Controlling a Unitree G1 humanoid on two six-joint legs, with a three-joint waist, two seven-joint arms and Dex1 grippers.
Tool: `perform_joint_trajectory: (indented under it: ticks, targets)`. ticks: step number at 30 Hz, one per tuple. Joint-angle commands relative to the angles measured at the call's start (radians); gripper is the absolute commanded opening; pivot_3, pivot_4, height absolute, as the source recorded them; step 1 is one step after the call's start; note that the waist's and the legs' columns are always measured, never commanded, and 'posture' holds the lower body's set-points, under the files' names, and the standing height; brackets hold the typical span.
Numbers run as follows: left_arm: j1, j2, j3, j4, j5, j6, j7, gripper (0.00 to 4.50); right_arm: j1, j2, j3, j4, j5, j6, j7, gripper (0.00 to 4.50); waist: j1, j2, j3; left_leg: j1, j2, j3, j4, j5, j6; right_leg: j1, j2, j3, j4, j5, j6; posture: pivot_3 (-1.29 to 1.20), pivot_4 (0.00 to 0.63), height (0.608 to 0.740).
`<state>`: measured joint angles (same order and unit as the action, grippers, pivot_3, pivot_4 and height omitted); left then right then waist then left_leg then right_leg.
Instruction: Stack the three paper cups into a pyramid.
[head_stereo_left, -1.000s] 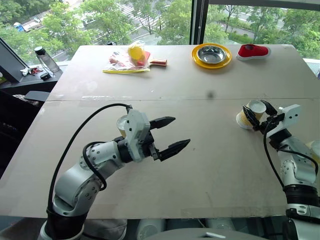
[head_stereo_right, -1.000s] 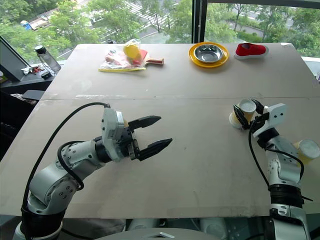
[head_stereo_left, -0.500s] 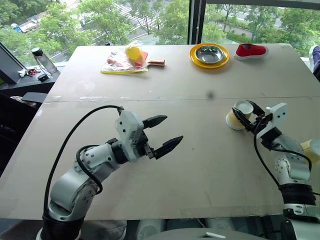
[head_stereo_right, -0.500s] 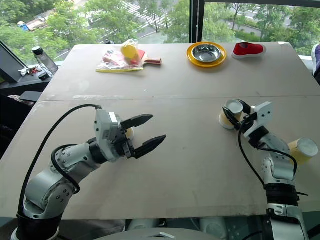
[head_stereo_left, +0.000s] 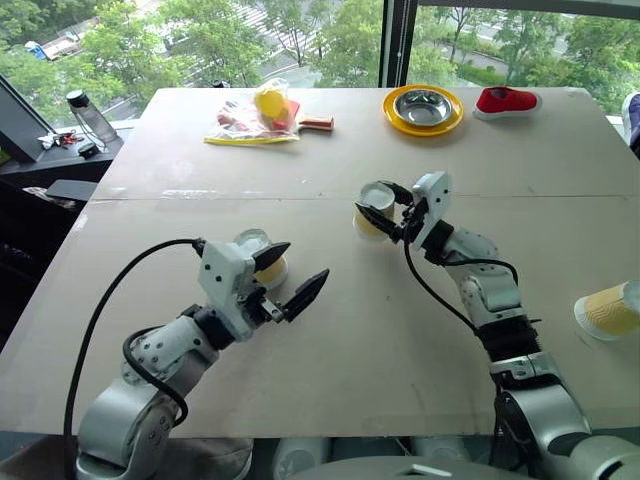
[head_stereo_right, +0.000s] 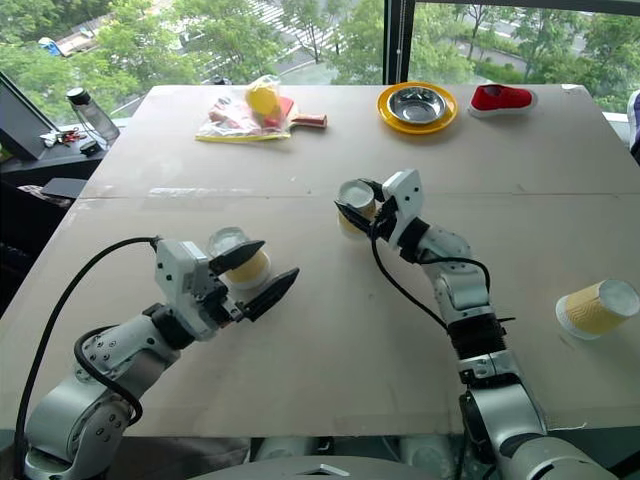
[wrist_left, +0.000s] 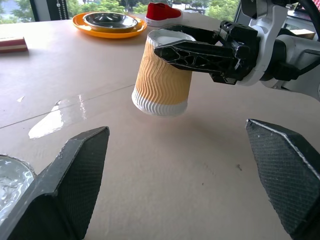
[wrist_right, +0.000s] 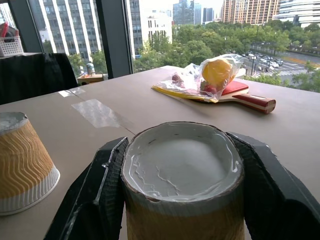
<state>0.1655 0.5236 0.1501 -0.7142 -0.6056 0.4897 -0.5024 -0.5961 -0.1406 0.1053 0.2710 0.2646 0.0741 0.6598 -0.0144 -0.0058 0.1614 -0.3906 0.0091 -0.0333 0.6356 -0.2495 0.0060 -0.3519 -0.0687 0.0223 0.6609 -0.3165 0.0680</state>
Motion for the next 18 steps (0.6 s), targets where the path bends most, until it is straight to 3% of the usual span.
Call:
perform_joint_trajectory:
  ticks: [1, 5, 14, 18]
  targets:
    - [0.004, -0.013, -0.019, -0.052, 0.010, -0.030, 0.004, 4.50, -0.026, 0.008, -0.004, -0.004, -0.005, -0.002, 0.000, 2.75, -0.001, 0.000, 0.000, -0.002, 0.000, 0.000, 0.000, 0.000, -0.001, -0.002, 0.000, 0.000, 0.001, 0.000, 0.000, 0.00, 0.150, 0.740]
    - [-0.007, -0.013, -0.035, -0.055, 0.007, -0.030, -0.003, 4.50, 0.007, -0.011, -0.030, -0.060, 0.005, 0.006, -0.003, 4.44, -0.002, 0.000, 0.000, -0.007, 0.000, 0.000, 0.000, 0.001, -0.002, -0.008, 0.000, 0.001, 0.002, 0.000, 0.000, 0.00, 0.150, 0.740]
    - [-0.145, -0.006, -0.097, -0.044, -0.016, 0.015, -0.011, 4.50, 0.211, -0.136, -0.175, -0.368, 0.073, 0.020, -0.036, 4.44, 0.004, -0.001, 0.000, -0.008, -0.001, 0.000, 0.000, 0.000, 0.000, -0.008, 0.000, 0.000, 0.002, 0.000, 0.000, 0.00, 0.150, 0.740]
    - [-0.257, -0.009, -0.156, -0.022, -0.056, 0.057, -0.046, 4.50, 0.345, -0.186, -0.314, -0.561, 0.100, 0.011, -0.122, 4.44, 0.000, -0.001, 0.000, -0.008, -0.001, 0.000, 0.001, 0.000, 0.000, -0.008, 0.000, 0.000, 0.002, 0.000, 0.001, 0.00, 0.150, 0.740]
